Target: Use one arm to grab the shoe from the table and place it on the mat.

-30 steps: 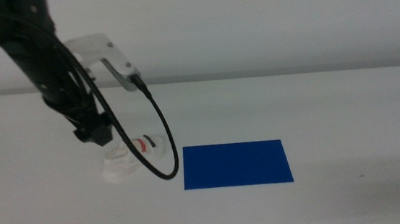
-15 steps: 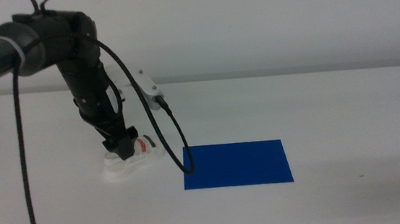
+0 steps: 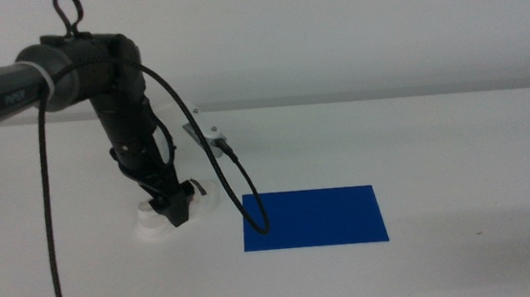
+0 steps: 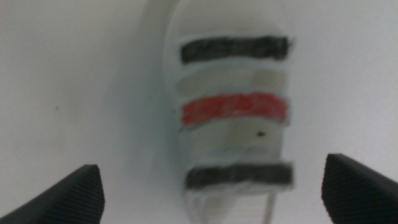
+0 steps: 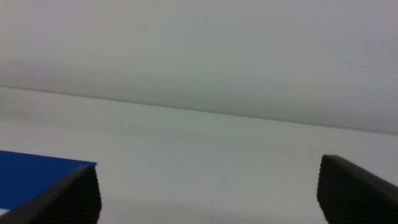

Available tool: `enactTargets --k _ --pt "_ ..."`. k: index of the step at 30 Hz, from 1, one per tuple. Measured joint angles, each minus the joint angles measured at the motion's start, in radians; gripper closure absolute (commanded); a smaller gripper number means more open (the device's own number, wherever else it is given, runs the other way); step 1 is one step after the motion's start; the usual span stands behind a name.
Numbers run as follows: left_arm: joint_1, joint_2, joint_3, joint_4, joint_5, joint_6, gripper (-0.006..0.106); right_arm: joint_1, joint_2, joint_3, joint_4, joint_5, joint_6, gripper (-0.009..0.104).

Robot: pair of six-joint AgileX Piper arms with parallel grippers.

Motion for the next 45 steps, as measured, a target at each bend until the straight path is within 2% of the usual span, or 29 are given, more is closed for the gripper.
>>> enactTargets --k 9,16,19,24,27,31,35,45 --pt "-0.017 0.026 0.000 -0.016 -0.017 -0.006 0.011 0.000 0.000 0.000 0.000 0.000 0.000 0.002" --pt "-0.019 0.049 0.000 -0.032 -0.026 -0.006 0.029 0.000 0.000 0.000 0.000 0.000 0.000 0.002" --pt "-0.019 0.055 0.000 -0.037 -0.029 -0.006 0.046 0.000 0.000 0.000 0.000 0.000 0.000 0.002" --pt "-0.019 0.057 -0.004 -0.046 -0.012 -0.006 0.087 0.000 0.000 0.000 0.000 0.000 0.000 0.002" --pt "-0.023 0.025 -0.004 -0.047 0.025 -0.024 0.102 0.000 0.000 0.000 0.000 0.000 0.000 0.002" --pt "-0.068 -0.087 -0.006 -0.011 0.057 -0.132 0.101 0.000 0.000 0.000 0.000 0.000 0.000 0.002" --pt "-0.170 -0.130 -0.037 0.057 0.086 -0.255 0.101 0.000 0.000 0.000 0.000 0.000 0.000 0.002" --pt "-0.449 0.092 -0.326 0.059 0.088 -0.350 0.101 0.000 0.000 0.000 0.000 0.000 0.000 0.002"
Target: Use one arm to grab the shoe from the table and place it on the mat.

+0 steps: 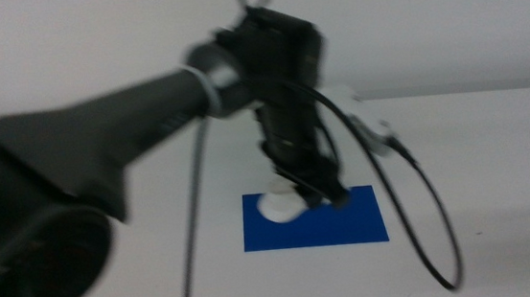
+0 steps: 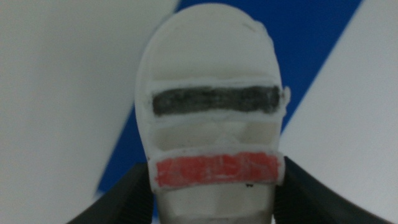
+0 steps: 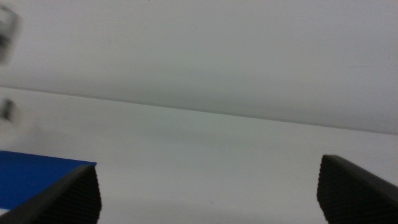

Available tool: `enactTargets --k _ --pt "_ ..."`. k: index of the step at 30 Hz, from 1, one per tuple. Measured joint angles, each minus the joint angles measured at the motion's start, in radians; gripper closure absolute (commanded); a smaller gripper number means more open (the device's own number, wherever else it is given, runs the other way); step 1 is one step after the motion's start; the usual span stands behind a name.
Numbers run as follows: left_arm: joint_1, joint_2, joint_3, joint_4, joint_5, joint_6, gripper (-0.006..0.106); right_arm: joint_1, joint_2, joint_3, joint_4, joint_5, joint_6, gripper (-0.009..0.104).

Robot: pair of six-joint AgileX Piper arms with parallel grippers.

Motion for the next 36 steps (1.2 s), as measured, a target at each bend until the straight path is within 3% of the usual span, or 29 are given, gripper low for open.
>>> enactTargets --k 5,19,23,36 --pt "-0.067 0.087 -0.077 -0.012 -0.002 -0.008 0.101 0.000 0.000 0.000 0.000 0.000 0.000 0.002" --pt "-0.049 0.098 -0.088 0.020 -0.002 -0.151 0.101 0.000 0.000 0.000 0.000 0.000 0.000 0.002" --pt "-0.049 0.098 -0.090 0.024 -0.002 -0.351 0.101 0.000 0.000 0.000 0.000 0.000 0.000 0.002" --pt "-0.049 0.098 -0.090 0.064 -0.002 -1.218 0.101 0.000 0.000 0.000 0.000 0.000 0.000 0.002"
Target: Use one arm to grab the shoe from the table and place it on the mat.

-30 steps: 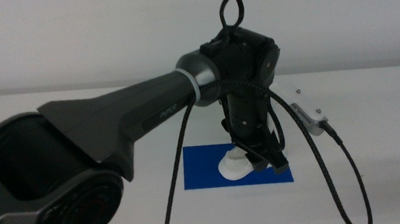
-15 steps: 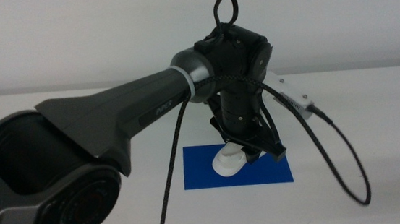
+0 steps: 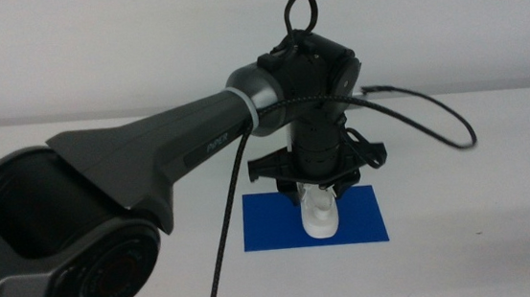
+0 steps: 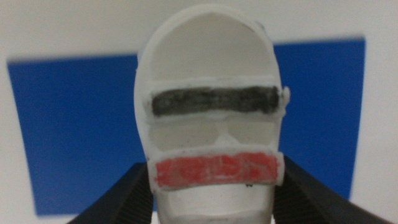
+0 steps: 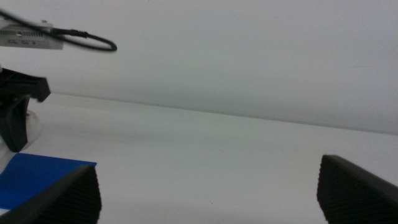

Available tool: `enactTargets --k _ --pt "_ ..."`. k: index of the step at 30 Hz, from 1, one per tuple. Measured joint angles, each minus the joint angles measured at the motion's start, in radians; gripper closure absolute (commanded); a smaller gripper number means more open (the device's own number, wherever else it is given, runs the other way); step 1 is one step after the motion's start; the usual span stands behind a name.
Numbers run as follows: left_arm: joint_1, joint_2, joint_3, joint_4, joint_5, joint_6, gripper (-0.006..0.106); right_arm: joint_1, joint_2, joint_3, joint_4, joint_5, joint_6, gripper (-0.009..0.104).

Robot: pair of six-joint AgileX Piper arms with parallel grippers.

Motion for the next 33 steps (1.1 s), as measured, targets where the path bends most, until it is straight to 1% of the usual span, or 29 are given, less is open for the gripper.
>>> enactTargets --k 4,8,12,14,15,17,21,26,33 --pt "0.000 0.000 0.000 0.011 0.000 -0.325 0.101 0.000 0.000 0.000 0.000 0.000 0.000 0.002" --pt "0.000 0.000 0.000 0.017 0.000 -0.702 0.101 0.000 0.000 0.000 0.000 0.000 0.000 0.002" --pt "0.000 0.000 0.000 0.017 0.000 -1.046 0.101 0.000 0.000 0.000 0.000 0.000 0.000 0.002" --pt "0.000 0.000 0.000 0.017 0.000 -1.182 0.101 0.000 0.000 0.000 0.000 0.000 0.000 0.002" --pt "0.000 0.000 0.000 0.017 0.000 -1.222 0.101 0.000 0.000 0.000 0.000 0.000 0.000 0.002" --pt "0.000 0.000 0.000 0.010 0.000 -1.264 0.101 0.000 0.000 0.000 0.000 0.000 0.000 0.002" --pt "0.000 0.000 0.000 -0.006 0.000 -1.289 0.101 0.000 0.000 0.000 0.000 0.000 0.000 0.002" --pt "0.010 0.009 0.000 -0.033 0.000 -1.294 0.101 0.000 0.000 0.000 0.000 0.000 0.000 0.002" --pt "0.021 0.039 0.000 -0.049 0.000 -1.296 0.101 0.000 0.000 0.000 0.000 0.000 0.000 0.002"
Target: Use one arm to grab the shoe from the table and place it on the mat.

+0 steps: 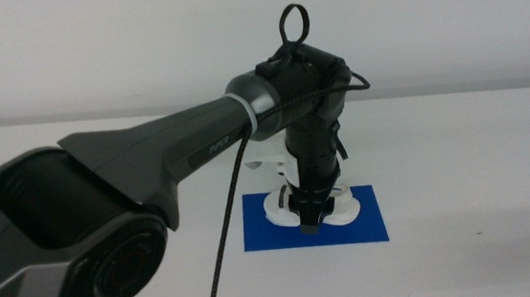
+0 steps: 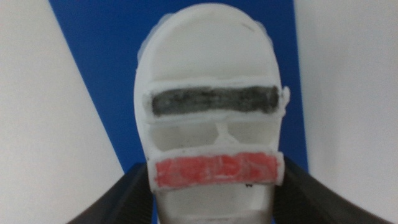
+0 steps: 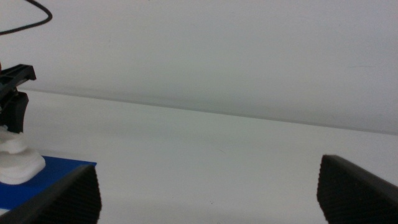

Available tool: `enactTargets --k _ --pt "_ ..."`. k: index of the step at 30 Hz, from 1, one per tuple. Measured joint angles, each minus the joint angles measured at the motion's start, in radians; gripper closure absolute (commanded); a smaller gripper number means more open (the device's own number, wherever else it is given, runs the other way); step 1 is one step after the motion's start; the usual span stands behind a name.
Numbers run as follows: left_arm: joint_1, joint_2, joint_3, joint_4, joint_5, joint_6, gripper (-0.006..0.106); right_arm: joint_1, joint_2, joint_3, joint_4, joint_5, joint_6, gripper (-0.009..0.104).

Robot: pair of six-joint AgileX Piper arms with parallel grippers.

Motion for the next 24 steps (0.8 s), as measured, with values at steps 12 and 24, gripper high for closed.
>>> enactTargets --k 12,24 --pt "0.017 0.020 0.000 0.000 0.000 0.000 0.101 0.000 0.000 0.000 0.000 0.000 0.000 0.002" --pt "0.019 0.041 0.000 -0.016 0.002 0.000 0.029 0.000 0.000 0.000 0.000 0.000 0.000 0.002"
